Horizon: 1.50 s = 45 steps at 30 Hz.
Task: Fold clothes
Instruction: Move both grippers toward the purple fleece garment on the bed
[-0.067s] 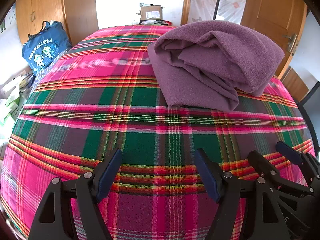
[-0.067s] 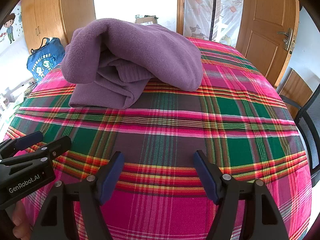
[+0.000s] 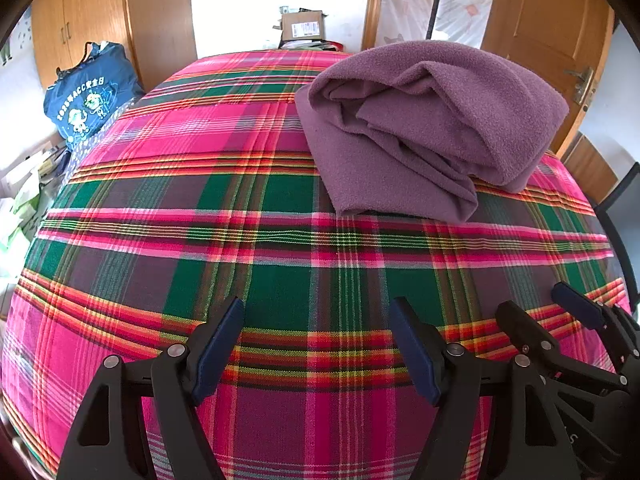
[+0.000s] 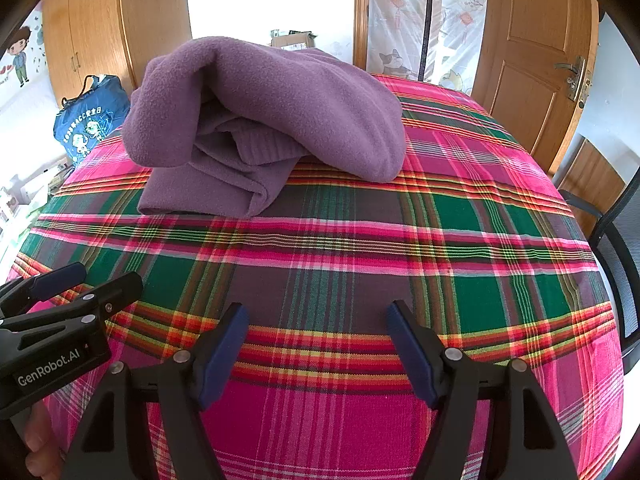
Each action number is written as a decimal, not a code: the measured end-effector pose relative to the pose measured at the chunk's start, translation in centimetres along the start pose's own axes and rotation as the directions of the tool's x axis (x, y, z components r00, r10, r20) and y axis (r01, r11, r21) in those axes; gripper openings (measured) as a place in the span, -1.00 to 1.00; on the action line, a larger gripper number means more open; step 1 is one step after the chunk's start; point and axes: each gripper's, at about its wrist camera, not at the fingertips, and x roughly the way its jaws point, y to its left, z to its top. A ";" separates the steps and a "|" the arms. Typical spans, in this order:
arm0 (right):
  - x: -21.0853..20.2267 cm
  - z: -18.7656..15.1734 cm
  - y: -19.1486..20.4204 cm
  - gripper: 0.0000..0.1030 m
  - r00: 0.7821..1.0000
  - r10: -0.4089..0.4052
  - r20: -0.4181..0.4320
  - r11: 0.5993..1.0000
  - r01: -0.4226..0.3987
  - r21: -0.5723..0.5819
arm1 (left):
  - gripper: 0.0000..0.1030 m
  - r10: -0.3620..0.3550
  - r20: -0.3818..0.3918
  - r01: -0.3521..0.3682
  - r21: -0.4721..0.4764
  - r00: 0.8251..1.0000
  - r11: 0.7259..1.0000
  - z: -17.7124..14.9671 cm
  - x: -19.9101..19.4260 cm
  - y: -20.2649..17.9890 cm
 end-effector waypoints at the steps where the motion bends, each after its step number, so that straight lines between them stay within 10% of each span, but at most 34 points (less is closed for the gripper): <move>1: 0.0 0.0 0.0 0.40 1.000 0.000 0.000 1.000 0.000 0.000 | 0.47 0.001 -0.001 -0.001 0.002 1.000 1.000 0.0 0.0 -0.1; 22: 0.8 0.2 0.0 0.68 0.999 0.048 -0.014 0.998 -0.048 -0.051 | 0.47 -0.136 -0.002 0.136 0.004 0.991 0.991 0.7 -0.6 1.2; 27: 0.5 0.4 -0.9 0.34 0.996 0.084 0.007 0.996 -0.084 -0.018 | 0.47 -0.202 0.073 0.192 0.129 0.977 0.973 1.9 -2.7 -0.7; 31: -0.1 1.1 -2.2 -0.08 0.991 0.132 0.031 0.991 -0.133 0.006 | 0.48 -0.178 0.126 0.150 0.204 0.976 0.967 2.9 -3.9 -2.0; 45: -0.3 4.6 -4.0 -0.08 0.985 0.086 0.150 0.992 -0.070 -0.107 | 0.48 -0.059 0.281 -0.063 0.406 0.958 0.912 4.0 -6.9 -7.1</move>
